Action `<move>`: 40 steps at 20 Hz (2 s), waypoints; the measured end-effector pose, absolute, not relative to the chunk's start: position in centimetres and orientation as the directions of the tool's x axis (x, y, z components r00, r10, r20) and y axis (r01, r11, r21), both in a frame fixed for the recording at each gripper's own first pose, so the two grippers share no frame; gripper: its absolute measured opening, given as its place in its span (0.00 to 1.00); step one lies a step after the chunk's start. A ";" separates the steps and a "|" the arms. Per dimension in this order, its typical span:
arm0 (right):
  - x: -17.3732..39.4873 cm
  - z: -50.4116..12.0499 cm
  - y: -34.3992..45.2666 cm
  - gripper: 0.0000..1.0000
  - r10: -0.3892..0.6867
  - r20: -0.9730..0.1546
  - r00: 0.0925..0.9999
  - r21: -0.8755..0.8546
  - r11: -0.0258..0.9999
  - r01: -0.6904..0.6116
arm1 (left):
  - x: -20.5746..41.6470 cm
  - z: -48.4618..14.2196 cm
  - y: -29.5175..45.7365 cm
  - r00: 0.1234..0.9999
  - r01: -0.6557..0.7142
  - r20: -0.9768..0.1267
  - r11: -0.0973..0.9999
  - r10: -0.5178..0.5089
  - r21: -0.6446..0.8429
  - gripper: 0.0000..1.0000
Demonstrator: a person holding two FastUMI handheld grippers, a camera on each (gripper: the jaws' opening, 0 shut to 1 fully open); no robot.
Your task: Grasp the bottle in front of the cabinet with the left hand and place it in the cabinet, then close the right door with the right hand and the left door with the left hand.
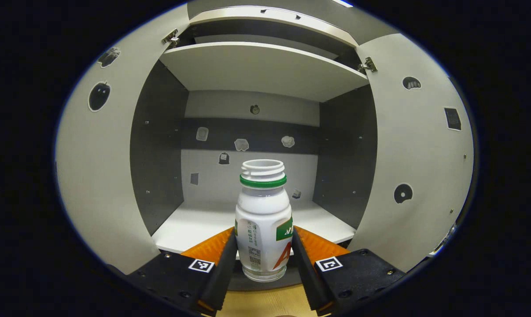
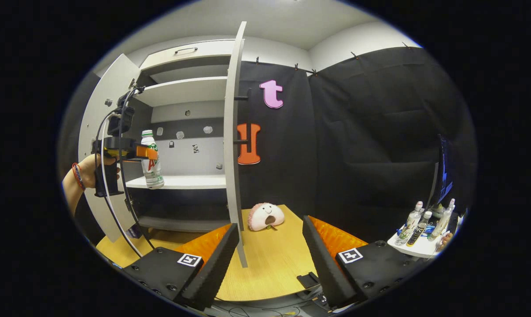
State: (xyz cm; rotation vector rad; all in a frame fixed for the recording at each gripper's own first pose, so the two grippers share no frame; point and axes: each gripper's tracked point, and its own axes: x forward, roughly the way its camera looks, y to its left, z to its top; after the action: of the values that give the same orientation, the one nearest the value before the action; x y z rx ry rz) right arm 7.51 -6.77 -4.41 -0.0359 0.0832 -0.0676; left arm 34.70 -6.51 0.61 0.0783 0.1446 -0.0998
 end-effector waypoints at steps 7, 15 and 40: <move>9.6 -3.8 -8.4 0.89 -0.084 -0.077 0.993 -0.037 0.996 0.081 | 41.2 0.7 -4.1 0.984 0.053 -0.175 0.993 -0.034 0.102 0.70; 11.3 -4.4 -9.3 0.97 -0.117 -0.087 0.989 -0.027 0.993 0.115 | 44.3 -1.4 -3.1 0.974 0.035 -0.227 0.993 -0.008 0.116 0.70; 13.5 -3.4 -9.6 0.97 -0.027 -0.090 0.996 -0.039 0.999 0.024 | 20.6 10.7 1.5 1.000 -0.004 -0.010 1.000 0.004 0.014 0.95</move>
State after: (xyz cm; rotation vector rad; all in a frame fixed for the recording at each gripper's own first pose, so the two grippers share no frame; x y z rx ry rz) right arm 13.51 -9.58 -3.37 -0.0376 0.0907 -0.0255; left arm 20.64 1.50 10.66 0.0140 0.0099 0.0040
